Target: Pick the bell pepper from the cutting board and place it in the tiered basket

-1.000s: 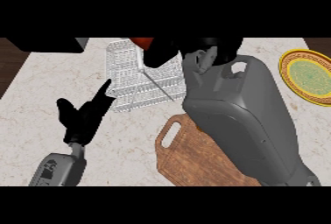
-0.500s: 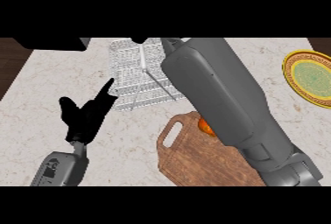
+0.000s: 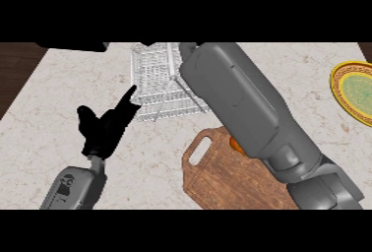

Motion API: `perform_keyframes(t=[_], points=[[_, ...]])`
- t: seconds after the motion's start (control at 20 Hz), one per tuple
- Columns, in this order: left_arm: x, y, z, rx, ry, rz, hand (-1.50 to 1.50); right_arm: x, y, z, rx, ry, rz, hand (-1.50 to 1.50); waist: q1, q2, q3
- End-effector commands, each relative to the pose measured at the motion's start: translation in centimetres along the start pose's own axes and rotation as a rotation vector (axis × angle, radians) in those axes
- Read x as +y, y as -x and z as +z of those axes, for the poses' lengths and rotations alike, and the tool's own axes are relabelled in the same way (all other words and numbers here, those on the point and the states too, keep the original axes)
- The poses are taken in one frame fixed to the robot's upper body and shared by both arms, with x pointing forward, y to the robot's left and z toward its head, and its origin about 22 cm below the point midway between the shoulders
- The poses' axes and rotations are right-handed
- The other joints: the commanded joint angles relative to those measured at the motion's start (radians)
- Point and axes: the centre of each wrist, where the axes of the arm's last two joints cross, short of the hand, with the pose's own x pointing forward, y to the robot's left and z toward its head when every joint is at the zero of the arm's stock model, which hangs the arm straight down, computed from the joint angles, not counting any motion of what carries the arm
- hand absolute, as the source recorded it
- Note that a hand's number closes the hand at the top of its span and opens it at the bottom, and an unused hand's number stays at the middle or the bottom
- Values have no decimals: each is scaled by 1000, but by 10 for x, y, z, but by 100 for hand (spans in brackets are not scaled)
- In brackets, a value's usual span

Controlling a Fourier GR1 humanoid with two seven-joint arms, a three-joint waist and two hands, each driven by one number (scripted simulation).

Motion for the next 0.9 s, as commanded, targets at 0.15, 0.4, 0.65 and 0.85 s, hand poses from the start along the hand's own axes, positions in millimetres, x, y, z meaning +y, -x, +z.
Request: perform_keyframes(t=[0.15, 0.4, 0.65, 0.85], points=[[-17, -8, -8, -28, 40, -23, 0, 12, 6, -6, -110, -17, -106, -150, 27, 10, -1], [-13, 3, 0, -8, 39, -12, 0, 15, -4, -6, -190, 109, -168, -150, 38, 5, -1], [0, -10, -4, -2, 16, -8, 0, 12, -20, -11, -128, 256, -244, -150, -6, -6, -1], [-3, -6, -2, -6, -25, 13, 0, 13, -7, -14, -5, 332, -314, -150, -40, -14, 0]])
